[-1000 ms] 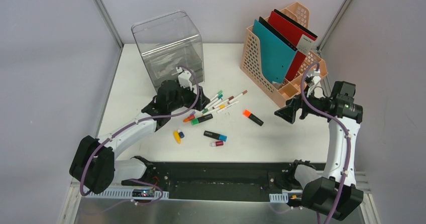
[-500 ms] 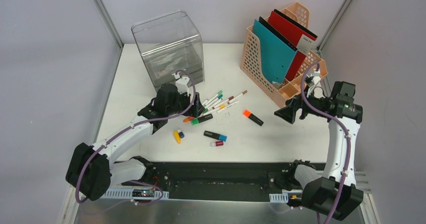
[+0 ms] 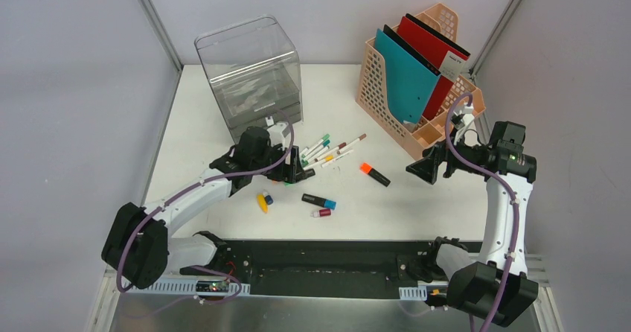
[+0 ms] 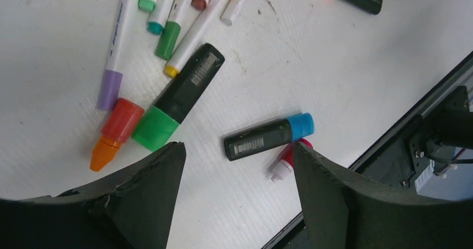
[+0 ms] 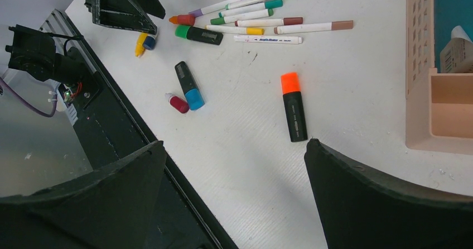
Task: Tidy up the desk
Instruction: Pick up the stationery from the center of the board.
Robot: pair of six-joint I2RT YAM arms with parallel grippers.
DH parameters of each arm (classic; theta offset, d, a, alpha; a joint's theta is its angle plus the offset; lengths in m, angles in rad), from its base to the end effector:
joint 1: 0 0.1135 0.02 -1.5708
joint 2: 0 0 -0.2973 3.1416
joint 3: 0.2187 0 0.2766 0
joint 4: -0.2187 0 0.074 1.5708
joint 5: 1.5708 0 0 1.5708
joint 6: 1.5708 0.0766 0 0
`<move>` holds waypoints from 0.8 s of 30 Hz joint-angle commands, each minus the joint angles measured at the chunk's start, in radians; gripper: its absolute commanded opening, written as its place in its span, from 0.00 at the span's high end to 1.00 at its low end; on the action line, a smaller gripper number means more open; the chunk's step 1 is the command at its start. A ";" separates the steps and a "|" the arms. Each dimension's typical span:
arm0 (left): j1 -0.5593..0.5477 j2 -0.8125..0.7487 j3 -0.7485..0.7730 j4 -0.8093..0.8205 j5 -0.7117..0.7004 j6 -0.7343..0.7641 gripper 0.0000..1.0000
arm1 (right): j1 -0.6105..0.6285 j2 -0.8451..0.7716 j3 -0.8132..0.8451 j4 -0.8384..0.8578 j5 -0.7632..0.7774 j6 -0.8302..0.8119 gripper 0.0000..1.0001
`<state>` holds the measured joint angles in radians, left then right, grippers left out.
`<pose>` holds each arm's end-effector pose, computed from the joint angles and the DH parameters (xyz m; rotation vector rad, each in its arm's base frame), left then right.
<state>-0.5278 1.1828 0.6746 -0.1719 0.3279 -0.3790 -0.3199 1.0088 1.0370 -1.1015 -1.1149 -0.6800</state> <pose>0.2351 -0.1656 0.2176 0.3587 2.3228 -0.8383 0.1936 0.0083 0.3380 -0.6875 1.9616 0.8732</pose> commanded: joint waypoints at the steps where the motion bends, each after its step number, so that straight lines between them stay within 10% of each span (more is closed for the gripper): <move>1: -0.060 0.041 0.080 -0.081 -0.028 0.009 0.27 | 0.005 -0.017 0.003 0.009 -0.034 -0.030 0.01; 24: -0.303 0.455 0.394 -0.325 -0.488 0.344 0.30 | 0.005 -0.018 0.001 0.010 -0.034 -0.033 0.01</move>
<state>-0.8303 1.5997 1.0138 -0.4908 -0.0940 -0.1085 -0.3199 1.0088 1.0367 -1.1015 -1.1152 -0.6830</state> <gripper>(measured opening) 0.714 0.990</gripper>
